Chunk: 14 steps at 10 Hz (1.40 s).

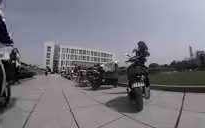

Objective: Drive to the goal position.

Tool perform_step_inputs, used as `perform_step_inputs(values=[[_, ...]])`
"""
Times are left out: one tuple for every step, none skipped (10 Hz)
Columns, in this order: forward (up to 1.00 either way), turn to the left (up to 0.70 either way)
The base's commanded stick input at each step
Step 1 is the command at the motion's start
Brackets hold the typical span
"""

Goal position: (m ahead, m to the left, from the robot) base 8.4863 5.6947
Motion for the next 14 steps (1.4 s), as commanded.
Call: perform_step_inputs(values=[[0.0,0.7],[0.0,0.7],[0.0,0.7],[0.0,0.7],[0.0,0.7],[0.0,0.7],[0.0,0.7],[0.0,0.7],[0.0,0.7],[0.0,0.7],[0.0,0.7],[0.0,0.7],[0.0,0.7],[0.0,0.7]])
